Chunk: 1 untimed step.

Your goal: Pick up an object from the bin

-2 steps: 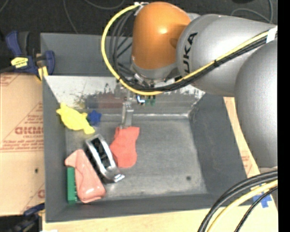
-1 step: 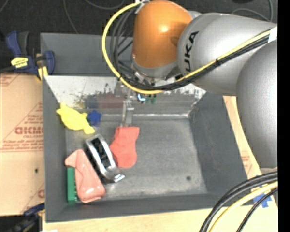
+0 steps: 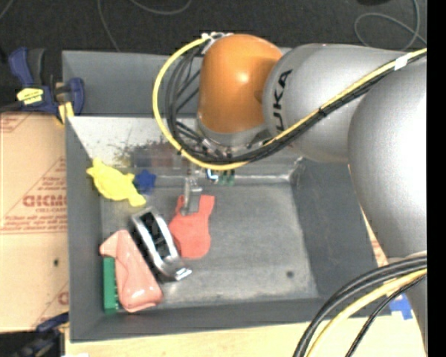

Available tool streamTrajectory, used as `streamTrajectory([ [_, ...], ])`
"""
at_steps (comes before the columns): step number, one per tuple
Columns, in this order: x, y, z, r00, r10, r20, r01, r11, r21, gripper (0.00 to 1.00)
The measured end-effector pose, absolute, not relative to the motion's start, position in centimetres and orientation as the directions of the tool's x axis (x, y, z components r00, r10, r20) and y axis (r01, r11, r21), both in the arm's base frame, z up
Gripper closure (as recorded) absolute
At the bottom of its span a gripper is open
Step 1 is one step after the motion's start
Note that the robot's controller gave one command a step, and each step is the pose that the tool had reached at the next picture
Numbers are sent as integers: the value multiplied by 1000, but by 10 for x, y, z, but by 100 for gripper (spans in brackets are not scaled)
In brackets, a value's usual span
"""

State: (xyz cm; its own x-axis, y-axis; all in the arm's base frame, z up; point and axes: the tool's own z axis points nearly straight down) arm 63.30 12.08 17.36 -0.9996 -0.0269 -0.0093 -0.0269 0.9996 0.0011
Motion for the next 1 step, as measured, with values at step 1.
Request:
streamTrajectory([
  [1,615,99,112,-986,-166,-8,-166,986,1,0],
])
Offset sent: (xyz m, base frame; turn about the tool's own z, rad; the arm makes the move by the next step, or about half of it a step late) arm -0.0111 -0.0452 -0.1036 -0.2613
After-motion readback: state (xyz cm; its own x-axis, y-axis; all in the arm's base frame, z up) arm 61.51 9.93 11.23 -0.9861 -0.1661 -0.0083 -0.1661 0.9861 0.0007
